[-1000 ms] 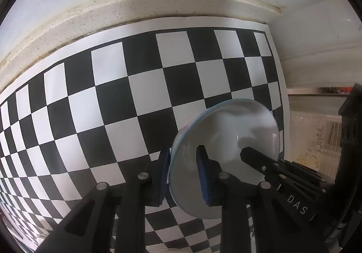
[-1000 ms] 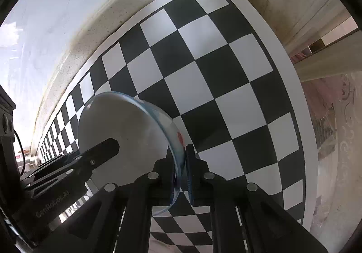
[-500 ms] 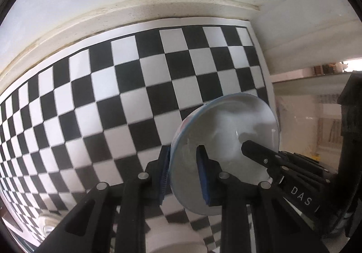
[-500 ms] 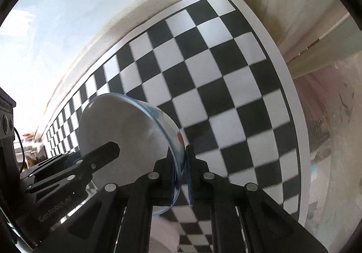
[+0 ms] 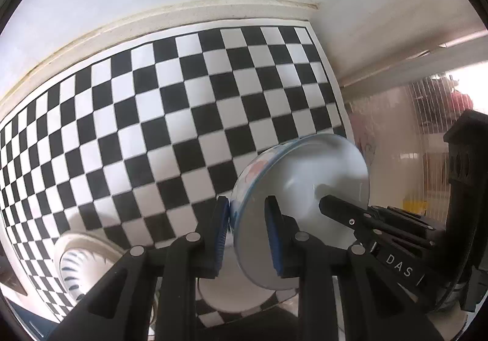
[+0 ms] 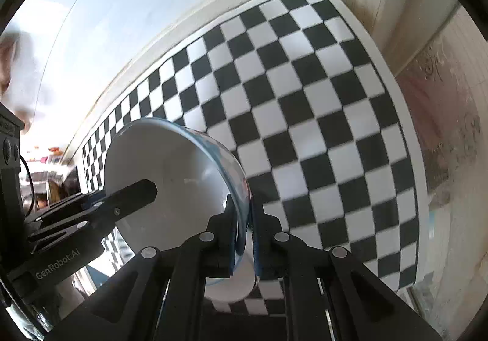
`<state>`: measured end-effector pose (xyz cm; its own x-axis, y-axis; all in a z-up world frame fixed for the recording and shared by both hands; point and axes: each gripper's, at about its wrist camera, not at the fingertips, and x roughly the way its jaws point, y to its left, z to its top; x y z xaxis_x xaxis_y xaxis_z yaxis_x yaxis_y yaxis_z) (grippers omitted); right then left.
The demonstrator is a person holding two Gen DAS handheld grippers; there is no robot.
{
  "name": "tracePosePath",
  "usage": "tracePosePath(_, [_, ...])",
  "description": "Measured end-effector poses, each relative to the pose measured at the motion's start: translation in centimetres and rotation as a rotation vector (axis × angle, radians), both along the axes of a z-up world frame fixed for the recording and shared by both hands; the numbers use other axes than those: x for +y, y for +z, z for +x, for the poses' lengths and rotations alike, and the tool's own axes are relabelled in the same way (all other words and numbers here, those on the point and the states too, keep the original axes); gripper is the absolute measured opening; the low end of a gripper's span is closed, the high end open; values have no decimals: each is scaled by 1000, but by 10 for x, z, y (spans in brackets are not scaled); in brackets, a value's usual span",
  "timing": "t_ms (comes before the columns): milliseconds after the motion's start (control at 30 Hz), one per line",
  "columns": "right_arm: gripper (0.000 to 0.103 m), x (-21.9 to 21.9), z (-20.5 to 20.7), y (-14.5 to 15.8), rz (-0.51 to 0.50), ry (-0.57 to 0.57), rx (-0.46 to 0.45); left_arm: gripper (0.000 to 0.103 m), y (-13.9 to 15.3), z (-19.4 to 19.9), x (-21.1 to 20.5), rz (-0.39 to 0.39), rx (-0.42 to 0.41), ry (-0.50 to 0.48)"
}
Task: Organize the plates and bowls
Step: 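Carry the nested bowls with both tools toward the plate stack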
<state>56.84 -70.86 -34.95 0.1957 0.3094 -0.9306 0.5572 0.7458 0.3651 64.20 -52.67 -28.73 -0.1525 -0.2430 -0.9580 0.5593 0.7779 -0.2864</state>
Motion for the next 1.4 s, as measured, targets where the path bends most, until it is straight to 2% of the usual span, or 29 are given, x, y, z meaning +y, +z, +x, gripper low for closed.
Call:
tracePosePath(200, [10,29,-37,-1,11,36,23,22,-7,-27,23,28,1,-23])
tracePosePath(467, [10,55,-62,-28,47,57,76,22,-34,-46,41,79,46,-31])
tracePosePath(833, [9,66,-64,-54,52,83,131,22,-66,-60,38,142,85,-41])
tracePosePath(1067, [9,72,-61,-67,62,102,159,22,-74,-70,42,170,88,-46])
tracePosePath(1400, [10,77,-51,-70,38,125,191,22,-76,-70,44,189,75,-41])
